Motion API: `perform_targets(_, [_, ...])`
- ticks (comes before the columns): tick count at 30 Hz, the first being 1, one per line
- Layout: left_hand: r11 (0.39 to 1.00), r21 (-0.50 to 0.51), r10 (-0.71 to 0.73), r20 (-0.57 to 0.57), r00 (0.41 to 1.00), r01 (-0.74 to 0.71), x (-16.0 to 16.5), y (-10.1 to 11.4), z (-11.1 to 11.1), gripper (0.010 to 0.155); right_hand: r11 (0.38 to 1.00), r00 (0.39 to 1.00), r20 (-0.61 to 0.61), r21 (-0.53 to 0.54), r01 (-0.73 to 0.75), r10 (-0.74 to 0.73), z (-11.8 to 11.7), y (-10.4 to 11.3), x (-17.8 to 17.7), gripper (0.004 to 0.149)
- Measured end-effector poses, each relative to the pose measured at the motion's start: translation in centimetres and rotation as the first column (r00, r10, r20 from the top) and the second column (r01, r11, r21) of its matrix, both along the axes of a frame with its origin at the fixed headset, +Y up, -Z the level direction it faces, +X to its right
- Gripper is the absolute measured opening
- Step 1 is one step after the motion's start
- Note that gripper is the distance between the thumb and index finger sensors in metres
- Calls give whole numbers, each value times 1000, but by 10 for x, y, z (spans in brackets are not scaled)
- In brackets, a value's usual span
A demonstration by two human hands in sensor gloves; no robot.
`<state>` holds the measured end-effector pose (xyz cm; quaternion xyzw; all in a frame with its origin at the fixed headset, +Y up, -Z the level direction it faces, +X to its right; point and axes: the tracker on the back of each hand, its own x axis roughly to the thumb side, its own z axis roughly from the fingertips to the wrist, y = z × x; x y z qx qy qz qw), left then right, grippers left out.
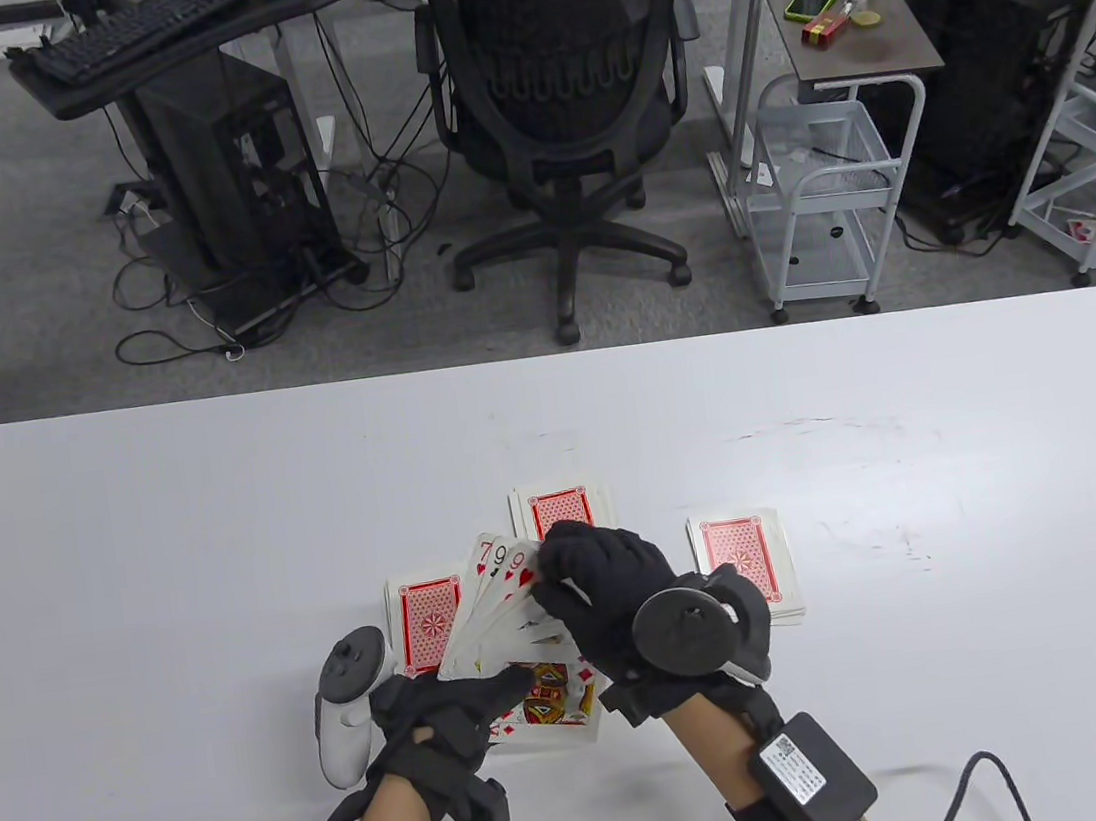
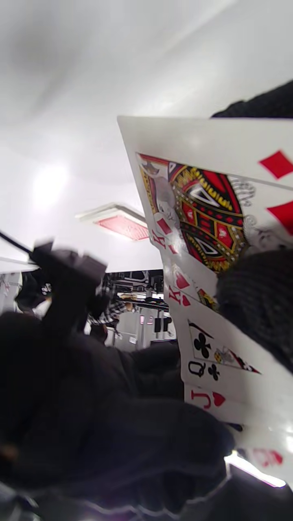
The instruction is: Four-player card dealing with fan arrangement
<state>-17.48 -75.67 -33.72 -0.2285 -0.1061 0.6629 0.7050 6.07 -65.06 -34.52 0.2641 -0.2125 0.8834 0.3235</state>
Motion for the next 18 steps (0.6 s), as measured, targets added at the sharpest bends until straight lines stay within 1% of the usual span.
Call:
perform_targets(1, [1000, 12, -14, 28, 1000, 14, 1, 2, 0, 57, 998, 999, -30, -56, -31, 29, -2, 3, 3, 42])
perform_targets(2, [1000, 24, -22, 38, 999, 21, 2, 2, -1, 57, 996, 998, -53, -83, -19, 15, -4, 4, 5, 42])
perform_targets(5, [1000, 26, -7, 74, 997, 5, 4, 3, -1, 57, 991, 996, -86, -130, -6, -5, -8, 5, 8, 42])
perform_targets(11, [999, 33, -45, 93, 995, 42, 3, 2, -2, 57, 992, 997, -73, -117, -49, 41, -9, 10, 11, 43])
perform_targets(13, [999, 31, -48, 100, 994, 45, 3, 2, -2, 57, 991, 997, -71, -133, -30, 21, -10, 13, 16, 43])
perform_targets(16, [999, 29, -32, 108, 994, 29, 2, 3, -2, 56, 994, 999, -24, -100, 38, -41, -11, 18, 28, 43])
perform_targets(18, [999, 29, -24, 123, 992, 21, 1, 3, -2, 56, 994, 995, 24, -59, 94, -93, -12, 25, 42, 43])
